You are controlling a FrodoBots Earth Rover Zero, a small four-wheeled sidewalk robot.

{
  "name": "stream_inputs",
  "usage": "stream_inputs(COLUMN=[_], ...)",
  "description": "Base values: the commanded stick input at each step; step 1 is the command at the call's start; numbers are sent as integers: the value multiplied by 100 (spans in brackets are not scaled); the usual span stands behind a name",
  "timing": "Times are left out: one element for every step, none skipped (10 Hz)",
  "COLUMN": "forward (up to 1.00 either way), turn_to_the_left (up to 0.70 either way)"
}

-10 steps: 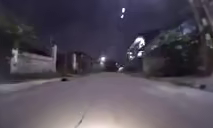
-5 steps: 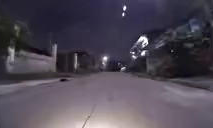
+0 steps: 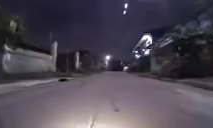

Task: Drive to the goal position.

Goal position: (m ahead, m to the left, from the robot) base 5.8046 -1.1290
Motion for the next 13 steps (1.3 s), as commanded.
stream_inputs(forward=[100,100,100,100,100,100,100,100,100,100,100,100,100], turn_to_the_left=[-30,-22,-14,-6,0,0,0,-5,-20,-36,-40,-40,-40])
